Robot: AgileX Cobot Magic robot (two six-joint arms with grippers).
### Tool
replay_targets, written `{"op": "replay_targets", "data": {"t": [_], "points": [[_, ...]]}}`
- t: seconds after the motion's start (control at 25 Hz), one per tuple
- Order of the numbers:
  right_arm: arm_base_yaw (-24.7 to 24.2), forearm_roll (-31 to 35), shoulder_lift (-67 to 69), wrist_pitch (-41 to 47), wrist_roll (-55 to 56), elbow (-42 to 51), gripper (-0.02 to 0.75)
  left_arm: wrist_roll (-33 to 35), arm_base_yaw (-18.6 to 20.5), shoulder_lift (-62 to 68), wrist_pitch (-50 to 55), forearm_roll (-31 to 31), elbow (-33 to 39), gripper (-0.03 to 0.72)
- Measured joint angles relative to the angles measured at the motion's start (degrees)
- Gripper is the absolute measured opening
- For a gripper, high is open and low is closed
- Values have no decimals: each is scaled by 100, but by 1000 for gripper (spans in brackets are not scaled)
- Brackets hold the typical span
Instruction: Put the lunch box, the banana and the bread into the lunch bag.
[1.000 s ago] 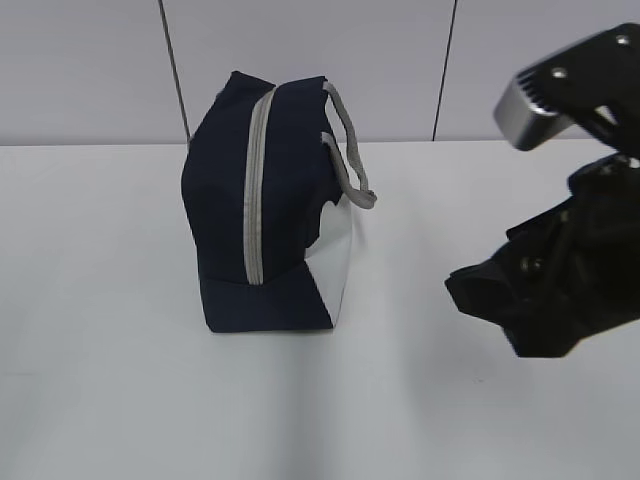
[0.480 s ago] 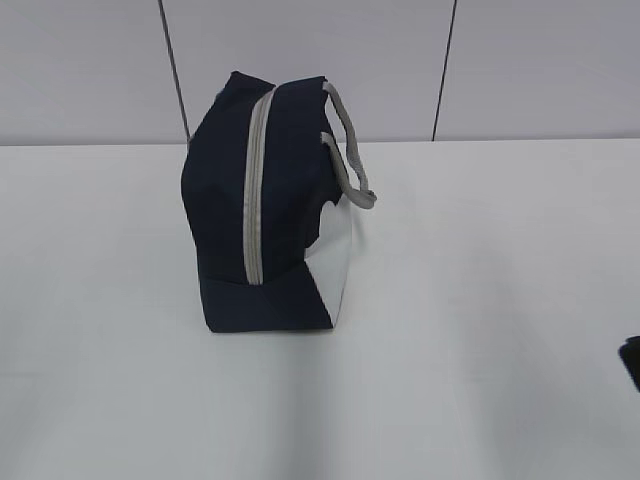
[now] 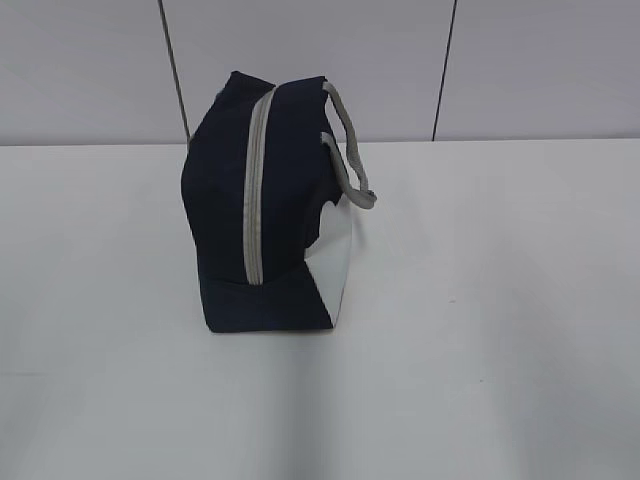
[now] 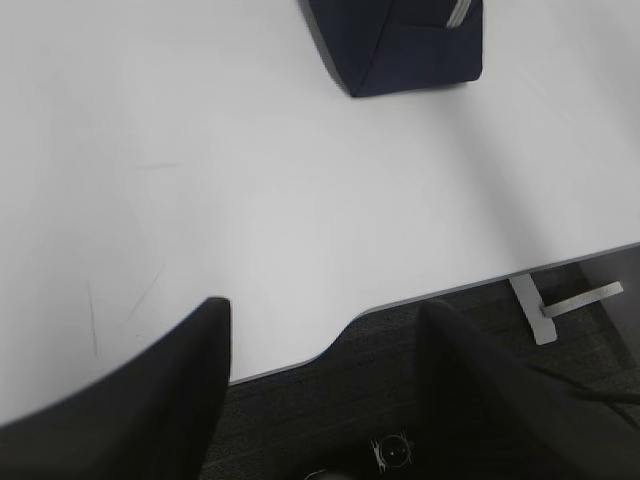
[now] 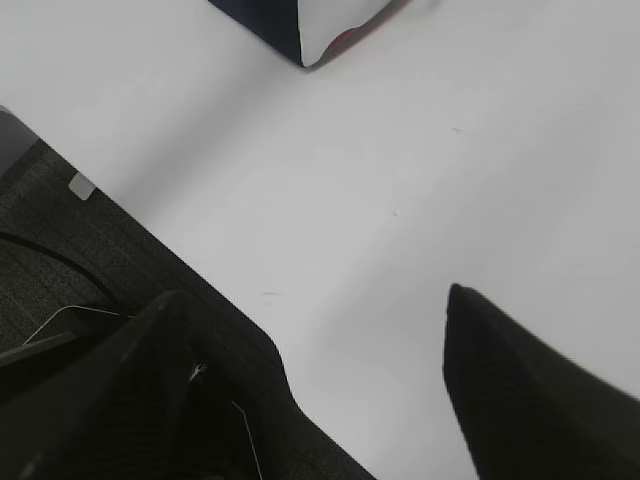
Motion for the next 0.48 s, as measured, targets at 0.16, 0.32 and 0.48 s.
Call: {"op": "replay_targets", "data": {"t": [0.16, 0.32, 0.48], "points": [[0, -13, 0, -2, 0, 0, 584, 0, 0, 0, 0, -6, 0, 414], [0, -12, 0, -2, 0, 0, 584, 0, 0, 0, 0, -6, 0, 414], [-92, -12, 0, 3, 0, 0, 584, 0, 0, 0, 0, -6, 0, 414]]}}
